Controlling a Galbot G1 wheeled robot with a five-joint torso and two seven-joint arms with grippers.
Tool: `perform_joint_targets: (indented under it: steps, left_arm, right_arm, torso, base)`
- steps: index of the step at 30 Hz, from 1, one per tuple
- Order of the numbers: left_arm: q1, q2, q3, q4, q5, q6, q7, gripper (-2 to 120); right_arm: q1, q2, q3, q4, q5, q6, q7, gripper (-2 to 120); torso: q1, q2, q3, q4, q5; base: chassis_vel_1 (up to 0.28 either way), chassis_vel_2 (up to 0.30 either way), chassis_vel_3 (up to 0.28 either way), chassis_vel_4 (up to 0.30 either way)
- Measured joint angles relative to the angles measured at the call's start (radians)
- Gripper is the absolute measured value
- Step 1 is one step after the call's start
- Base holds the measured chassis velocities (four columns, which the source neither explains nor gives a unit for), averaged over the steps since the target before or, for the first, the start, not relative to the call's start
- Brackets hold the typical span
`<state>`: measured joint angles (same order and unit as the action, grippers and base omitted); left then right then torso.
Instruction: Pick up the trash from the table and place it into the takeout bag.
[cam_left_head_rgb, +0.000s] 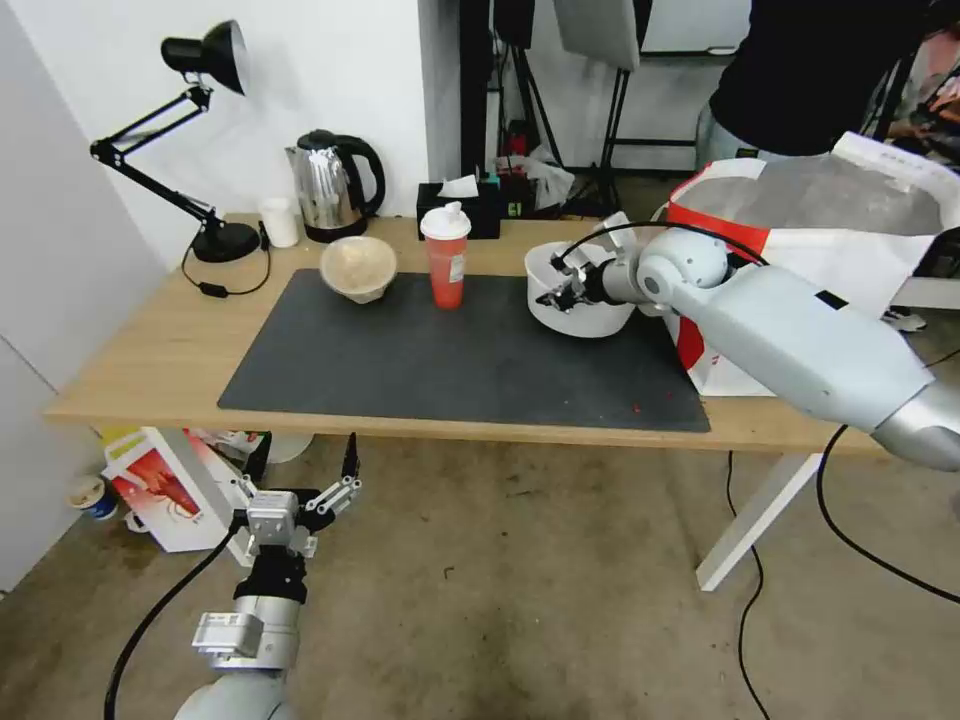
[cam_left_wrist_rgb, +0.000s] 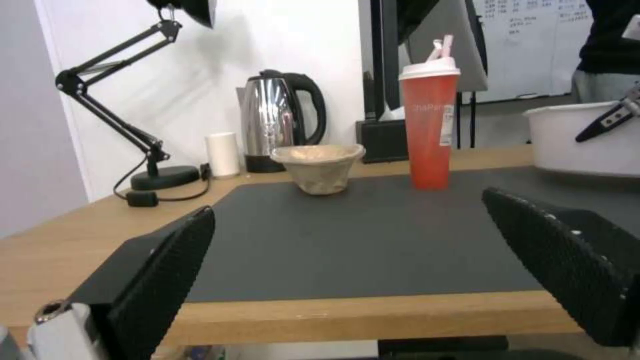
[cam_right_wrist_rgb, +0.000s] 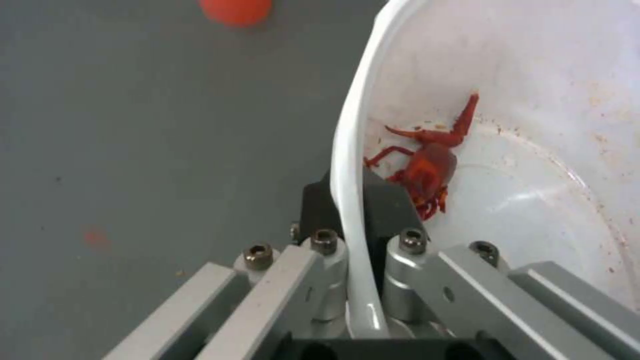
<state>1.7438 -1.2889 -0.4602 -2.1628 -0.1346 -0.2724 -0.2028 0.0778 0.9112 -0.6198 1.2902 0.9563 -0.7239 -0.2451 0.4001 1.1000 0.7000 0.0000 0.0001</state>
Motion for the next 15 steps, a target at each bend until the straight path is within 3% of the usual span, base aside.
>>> perform_joint_targets:
  steps: [15]
  left_arm:
    - [-0.006,0.007,-0.005,-0.005,-0.009,-0.001,-0.003,100]
  right_arm:
    - [0.019,-0.042,0.151,0.064,0.092,0.001,0.02,0]
  torso:
    - [0.0,0.0,0.0,0.0001,0.0]
  base:
    - [0.0,0.0,0.0,0.0]
